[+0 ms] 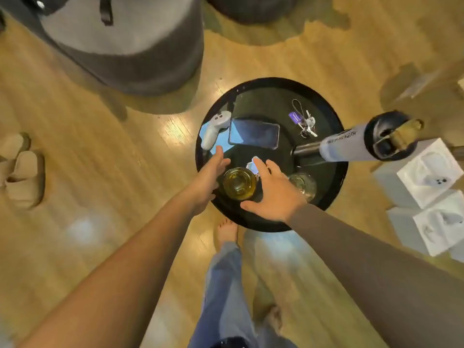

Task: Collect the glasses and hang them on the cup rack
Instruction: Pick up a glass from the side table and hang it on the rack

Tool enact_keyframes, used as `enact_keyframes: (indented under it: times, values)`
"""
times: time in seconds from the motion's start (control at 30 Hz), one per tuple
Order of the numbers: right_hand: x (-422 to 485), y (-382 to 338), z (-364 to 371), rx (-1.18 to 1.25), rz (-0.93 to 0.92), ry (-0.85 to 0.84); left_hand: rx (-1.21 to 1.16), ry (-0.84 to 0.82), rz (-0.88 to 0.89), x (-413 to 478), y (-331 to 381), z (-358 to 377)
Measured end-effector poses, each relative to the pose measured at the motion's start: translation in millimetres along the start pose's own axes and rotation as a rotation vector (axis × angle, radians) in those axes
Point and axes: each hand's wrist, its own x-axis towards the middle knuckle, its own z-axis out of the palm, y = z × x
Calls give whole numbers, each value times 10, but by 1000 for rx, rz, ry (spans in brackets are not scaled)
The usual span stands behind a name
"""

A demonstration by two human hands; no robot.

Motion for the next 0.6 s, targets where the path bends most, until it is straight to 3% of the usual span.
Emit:
enact_keyframes:
  times: [0.2, 0.33, 0.47, 0.6]
  values:
    - [409, 134, 541, -175, -40, 17, -29, -15, -71, 457, -300, 116]
    - [612, 171, 714, -146, -89, 148, -41, 11, -43, 589, -400, 103]
    - [524, 176, 626, -157, -148, 172, 61, 75, -17, 437, -357, 153]
    - [-81, 171, 383, 102, -139, 270, 198, 57, 115, 14, -130, 232]
